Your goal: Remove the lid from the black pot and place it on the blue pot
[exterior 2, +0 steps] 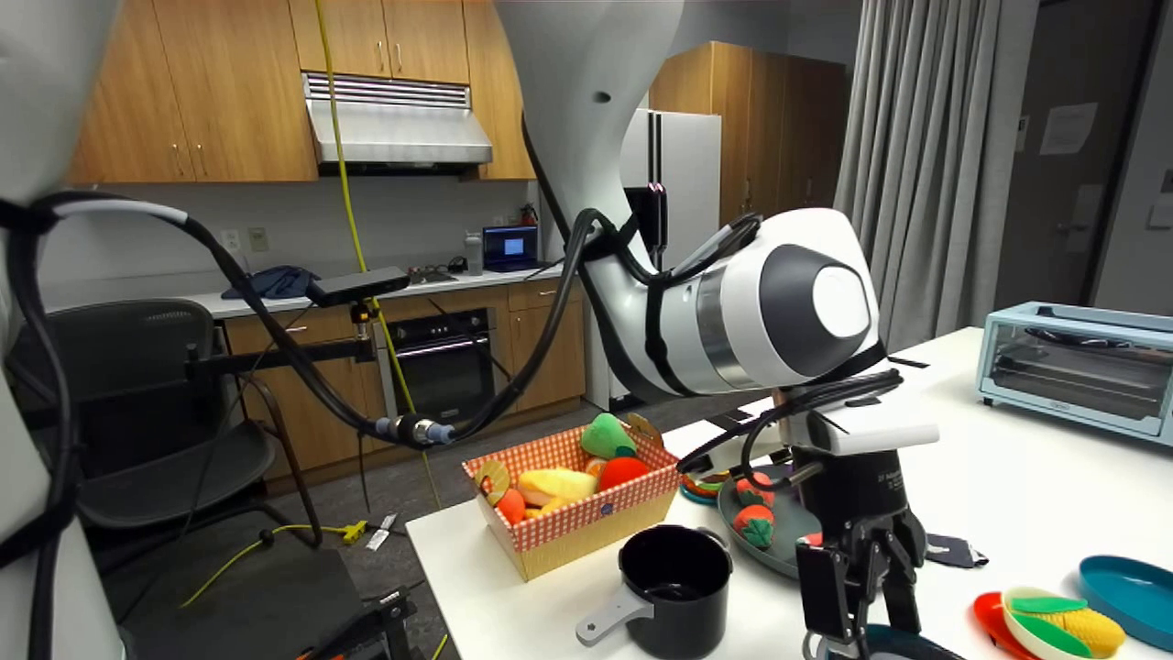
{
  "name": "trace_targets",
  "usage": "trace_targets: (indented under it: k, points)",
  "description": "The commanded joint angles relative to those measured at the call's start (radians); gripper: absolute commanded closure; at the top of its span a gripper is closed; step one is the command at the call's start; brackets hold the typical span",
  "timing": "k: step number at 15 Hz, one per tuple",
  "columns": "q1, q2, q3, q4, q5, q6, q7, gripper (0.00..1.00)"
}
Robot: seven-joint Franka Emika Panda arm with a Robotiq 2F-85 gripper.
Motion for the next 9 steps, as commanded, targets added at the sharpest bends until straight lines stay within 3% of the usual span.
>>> trace_targets:
  k: [1, 4, 9]
  points:
    - [0.010, -0.045, -0.006, -0.029, -0.017, -0.001, 0.029, 0.00]
    - [0.013, -0.067, 0.017, -0.033, -0.011, -0.019, 0.001, 0.00]
    - [0.009, -0.126, 0.124, -0.044, 0.022, -0.075, -0.096, 0.00]
